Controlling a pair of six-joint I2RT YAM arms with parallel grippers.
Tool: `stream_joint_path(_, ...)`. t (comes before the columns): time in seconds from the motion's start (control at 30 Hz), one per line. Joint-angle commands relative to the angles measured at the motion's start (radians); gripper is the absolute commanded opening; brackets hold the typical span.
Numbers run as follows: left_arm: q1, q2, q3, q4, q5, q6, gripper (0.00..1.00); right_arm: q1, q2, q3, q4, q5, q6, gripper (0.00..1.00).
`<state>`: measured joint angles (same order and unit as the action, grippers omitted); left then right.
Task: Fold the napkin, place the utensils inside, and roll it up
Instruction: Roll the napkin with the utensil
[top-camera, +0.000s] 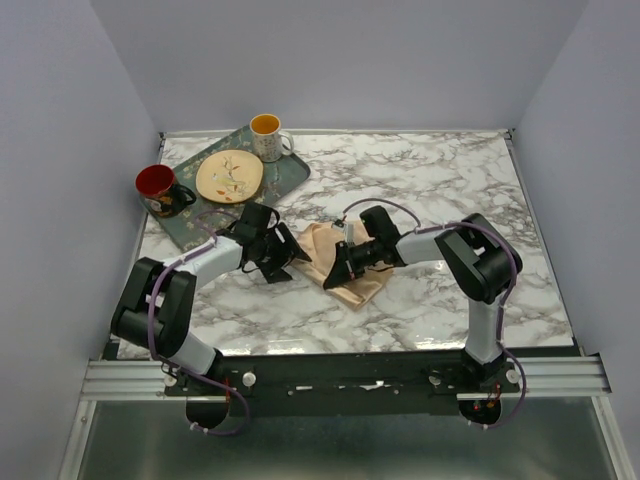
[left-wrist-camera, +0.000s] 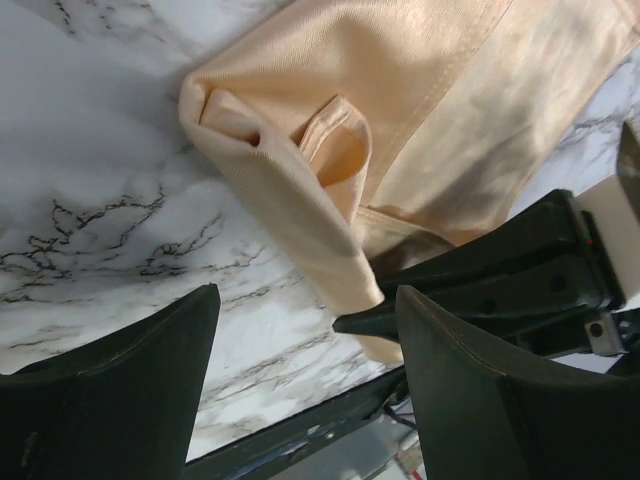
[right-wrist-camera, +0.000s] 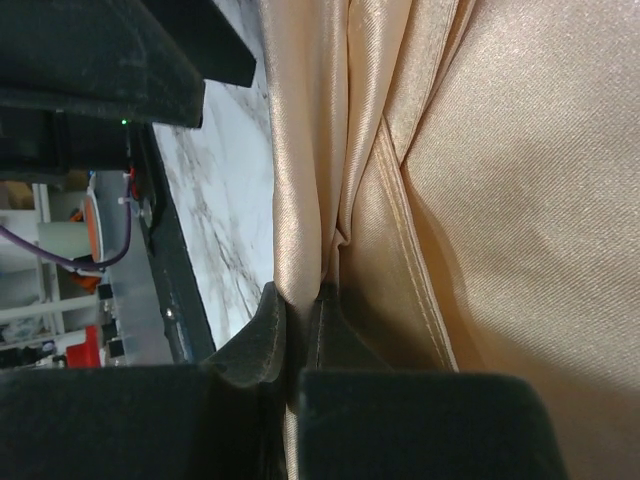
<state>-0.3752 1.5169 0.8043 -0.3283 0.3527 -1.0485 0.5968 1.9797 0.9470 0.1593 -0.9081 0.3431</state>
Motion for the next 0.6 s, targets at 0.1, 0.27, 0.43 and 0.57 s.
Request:
stream_joint_path(0.1, -0.017, 0.04, -0.04, 0.228, 0.031, -0.154, 0.79, -0.011, 0.077, -0.07, -0.004, 0.003, 0.028, 0.01)
stream_joint_path(0.27, -0.033, 0.078, -0.031, 0.221, 0.037, -0.16, 0.69, -0.012, 0.077, -0.079, 0.016, -0.009, 0.048, 0.01)
stream_joint_path(0.43, -0.045, 0.088, -0.02, 0.178, 0.025, -0.13, 0.66, -0.015, 0.061, -0.088, 0.06, -0.031, 0.109, 0.01)
stream_joint_path(0.57, -0.062, 0.065, -0.025, 0.15, 0.012, -0.1, 0.64, -0.015, 0.062, -0.097, 0.083, -0.031, 0.129, 0.01)
